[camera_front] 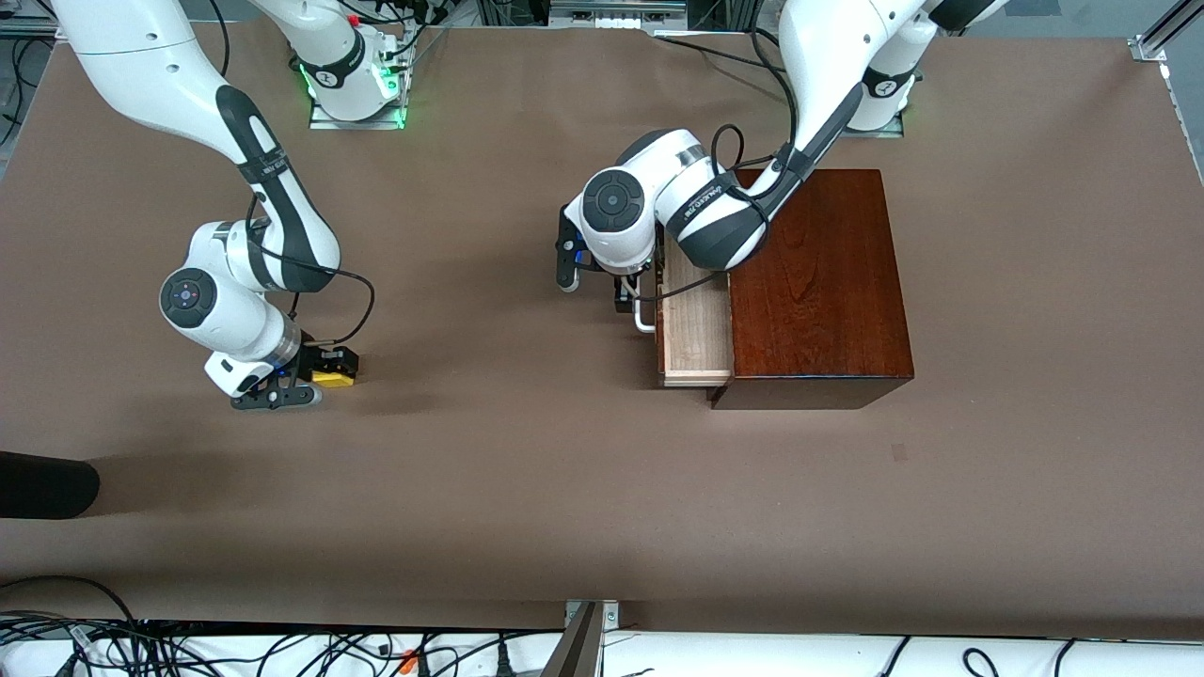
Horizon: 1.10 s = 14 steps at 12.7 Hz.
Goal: Open drawer, take yellow block, close drawer
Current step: 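Set the yellow cube on the table and open the right gripper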
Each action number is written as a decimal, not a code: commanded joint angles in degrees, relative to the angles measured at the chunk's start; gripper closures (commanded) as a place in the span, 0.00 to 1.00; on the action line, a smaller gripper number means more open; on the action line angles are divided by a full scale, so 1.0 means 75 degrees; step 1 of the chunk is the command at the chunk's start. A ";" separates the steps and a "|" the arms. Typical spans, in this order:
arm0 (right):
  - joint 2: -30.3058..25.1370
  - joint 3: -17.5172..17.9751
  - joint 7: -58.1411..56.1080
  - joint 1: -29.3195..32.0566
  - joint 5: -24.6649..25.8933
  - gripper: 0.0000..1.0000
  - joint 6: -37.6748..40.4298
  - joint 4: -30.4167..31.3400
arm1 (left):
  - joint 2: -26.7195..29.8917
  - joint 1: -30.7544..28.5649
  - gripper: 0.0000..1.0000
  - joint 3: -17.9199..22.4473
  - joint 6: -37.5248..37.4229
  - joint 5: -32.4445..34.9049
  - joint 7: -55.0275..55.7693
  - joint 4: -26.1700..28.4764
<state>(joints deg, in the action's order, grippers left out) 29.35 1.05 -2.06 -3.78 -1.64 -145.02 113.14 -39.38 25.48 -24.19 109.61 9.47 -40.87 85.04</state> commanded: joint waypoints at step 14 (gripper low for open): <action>-0.3935 0.0164 0.0005 0.0071 -0.0062 0.00 0.7194 -0.2851 | 0.0281 -0.0866 0.00 -0.0021 -0.1114 0.0401 -0.0364 0.0040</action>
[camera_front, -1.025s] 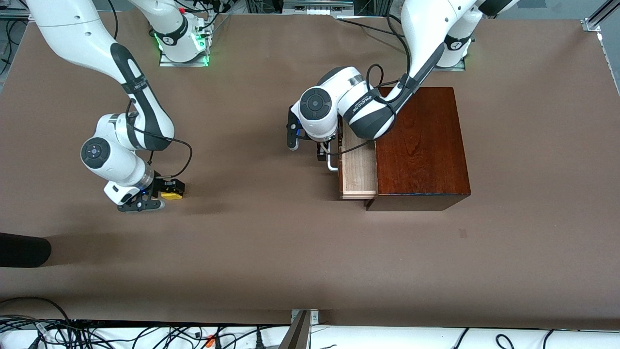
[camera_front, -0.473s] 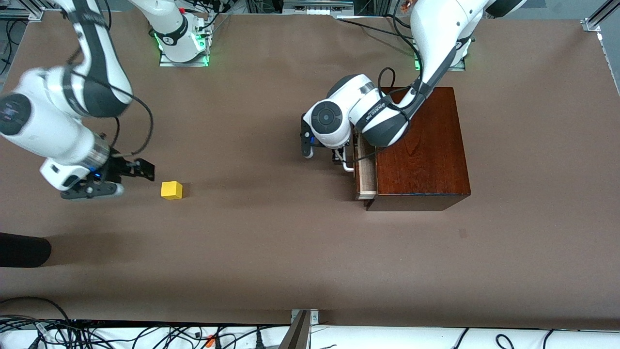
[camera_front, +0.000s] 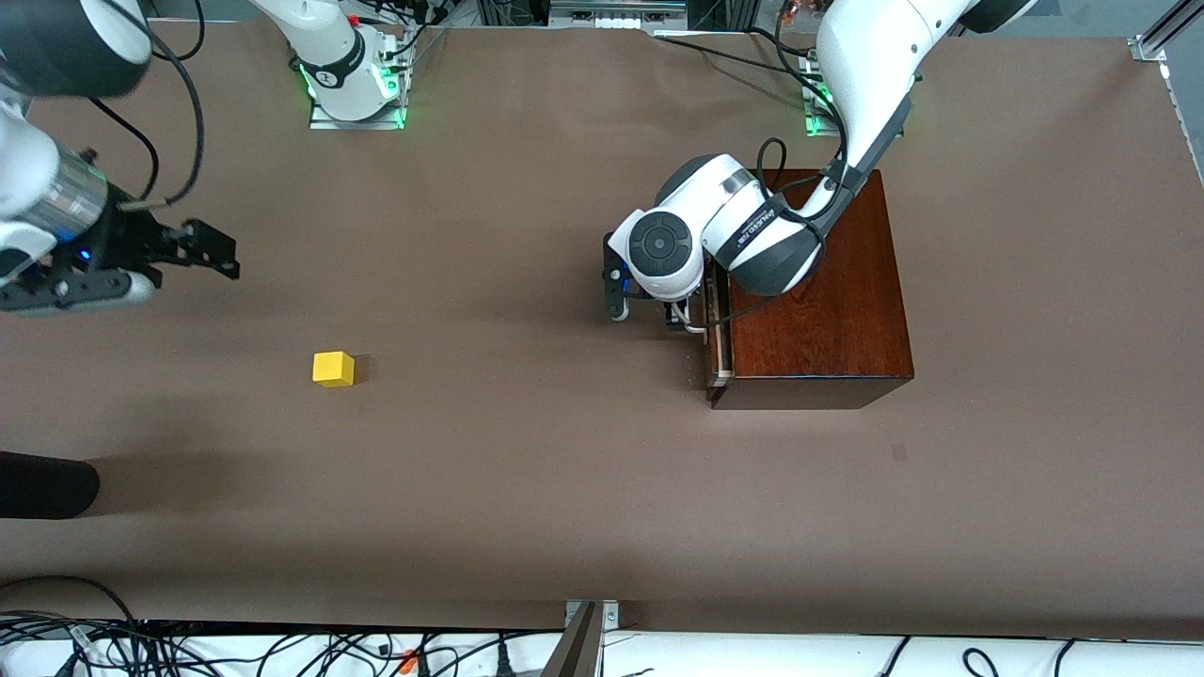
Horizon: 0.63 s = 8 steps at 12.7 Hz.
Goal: Open drawer, take yellow block, close drawer
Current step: 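Set the yellow cube on the table and open the right gripper, then push the drawer shut into the box with the left gripper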
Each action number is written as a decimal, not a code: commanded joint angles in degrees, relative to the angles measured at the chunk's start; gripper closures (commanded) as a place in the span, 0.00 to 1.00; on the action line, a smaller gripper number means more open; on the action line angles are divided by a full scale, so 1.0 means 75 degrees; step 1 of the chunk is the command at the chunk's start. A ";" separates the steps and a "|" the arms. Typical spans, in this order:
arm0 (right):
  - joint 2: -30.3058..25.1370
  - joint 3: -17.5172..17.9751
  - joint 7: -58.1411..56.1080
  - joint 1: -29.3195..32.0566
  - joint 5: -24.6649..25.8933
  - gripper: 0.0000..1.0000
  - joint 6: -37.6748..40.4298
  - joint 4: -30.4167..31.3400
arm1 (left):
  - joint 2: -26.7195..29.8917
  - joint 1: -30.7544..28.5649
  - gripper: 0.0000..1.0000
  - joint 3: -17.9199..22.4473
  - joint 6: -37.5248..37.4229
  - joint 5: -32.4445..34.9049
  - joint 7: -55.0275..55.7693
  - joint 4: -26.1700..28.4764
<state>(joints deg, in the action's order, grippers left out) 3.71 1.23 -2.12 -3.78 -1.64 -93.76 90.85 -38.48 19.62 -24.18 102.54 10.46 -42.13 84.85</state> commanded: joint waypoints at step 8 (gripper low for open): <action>-0.0577 0.0059 -0.0045 0.0059 -0.0004 0.00 0.0467 -0.0007 | 0.0162 -0.0202 0.00 -0.0010 -0.0231 0.0270 -0.0196 0.0054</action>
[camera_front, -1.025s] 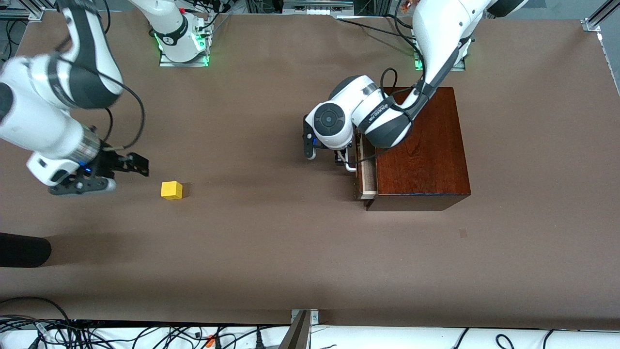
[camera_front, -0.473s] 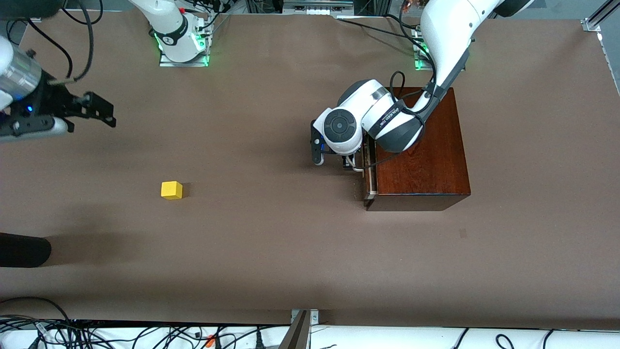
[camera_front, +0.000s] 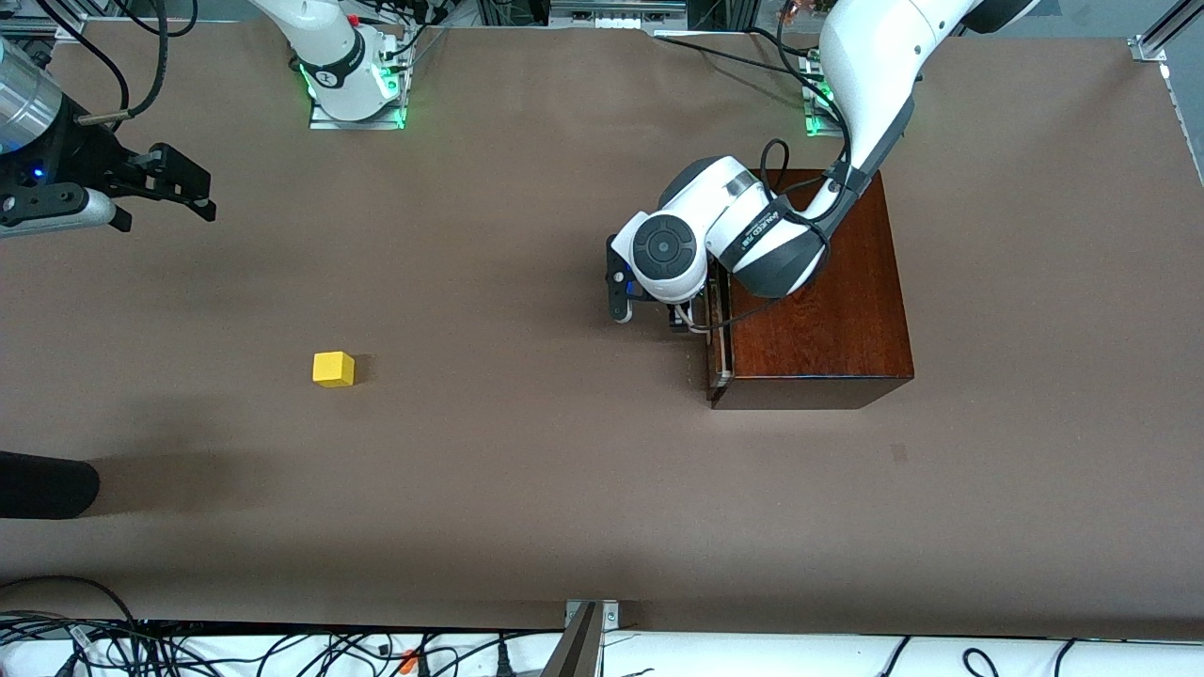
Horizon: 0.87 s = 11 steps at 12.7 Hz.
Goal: Open drawer, take yellow block, close drawer
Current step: 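Push the drawer shut into the box with the left gripper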
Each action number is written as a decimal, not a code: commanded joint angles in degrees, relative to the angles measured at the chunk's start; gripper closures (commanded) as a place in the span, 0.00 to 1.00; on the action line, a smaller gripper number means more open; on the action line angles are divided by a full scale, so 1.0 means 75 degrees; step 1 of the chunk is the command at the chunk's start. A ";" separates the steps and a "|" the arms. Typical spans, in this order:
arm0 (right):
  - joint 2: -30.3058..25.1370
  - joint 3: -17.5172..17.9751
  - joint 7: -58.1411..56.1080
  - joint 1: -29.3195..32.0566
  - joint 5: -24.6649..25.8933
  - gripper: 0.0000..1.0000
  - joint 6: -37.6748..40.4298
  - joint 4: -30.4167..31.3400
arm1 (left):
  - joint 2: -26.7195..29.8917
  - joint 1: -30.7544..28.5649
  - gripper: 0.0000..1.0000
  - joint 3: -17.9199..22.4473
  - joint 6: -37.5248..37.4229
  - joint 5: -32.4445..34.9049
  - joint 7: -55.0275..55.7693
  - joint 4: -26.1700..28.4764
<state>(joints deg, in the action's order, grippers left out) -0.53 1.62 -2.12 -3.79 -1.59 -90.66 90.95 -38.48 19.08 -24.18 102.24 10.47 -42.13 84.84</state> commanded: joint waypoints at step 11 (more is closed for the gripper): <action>0.0212 0.0042 -0.0046 0.0048 0.0165 0.00 0.0054 -0.0186 | 0.0279 -0.0211 0.00 -0.0034 -0.0308 0.0140 -0.0138 -0.0015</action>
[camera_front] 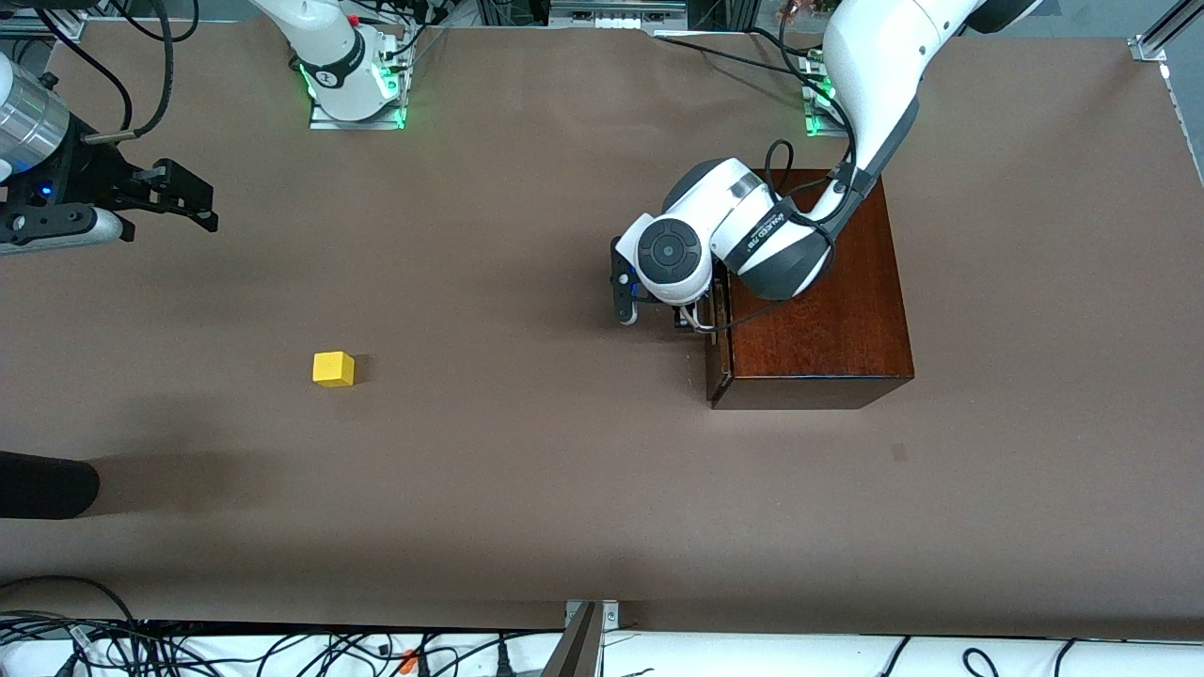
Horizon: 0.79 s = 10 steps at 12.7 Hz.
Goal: Open drawer, take yellow block, close drawer
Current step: 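Push the drawer shut into the box with the left gripper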
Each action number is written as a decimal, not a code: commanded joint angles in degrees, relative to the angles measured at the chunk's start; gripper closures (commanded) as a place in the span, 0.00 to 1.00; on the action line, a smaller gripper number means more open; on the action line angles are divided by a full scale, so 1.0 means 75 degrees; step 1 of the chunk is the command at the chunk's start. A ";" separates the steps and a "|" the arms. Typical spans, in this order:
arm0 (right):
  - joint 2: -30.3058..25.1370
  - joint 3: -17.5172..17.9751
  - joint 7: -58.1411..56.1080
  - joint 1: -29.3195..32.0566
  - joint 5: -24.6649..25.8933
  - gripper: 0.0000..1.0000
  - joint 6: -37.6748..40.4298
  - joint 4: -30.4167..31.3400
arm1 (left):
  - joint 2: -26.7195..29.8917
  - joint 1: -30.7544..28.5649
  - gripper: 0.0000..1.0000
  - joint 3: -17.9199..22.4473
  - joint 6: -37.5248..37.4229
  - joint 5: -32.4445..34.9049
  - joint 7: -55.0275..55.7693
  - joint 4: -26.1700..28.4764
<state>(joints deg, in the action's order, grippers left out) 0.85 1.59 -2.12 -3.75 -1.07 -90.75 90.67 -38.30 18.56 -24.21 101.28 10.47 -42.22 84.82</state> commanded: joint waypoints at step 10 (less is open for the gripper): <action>0.0062 0.0035 -0.0045 0.0055 0.0096 0.00 0.0030 -0.0148 | 0.2294 -0.2120 0.00 0.0041 -0.2554 -0.1538 0.2441 -0.1311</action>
<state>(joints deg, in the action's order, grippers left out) 0.96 1.54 -2.12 -3.74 -1.04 -90.85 90.65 -22.71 5.70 -23.88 87.39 -0.37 -26.46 77.69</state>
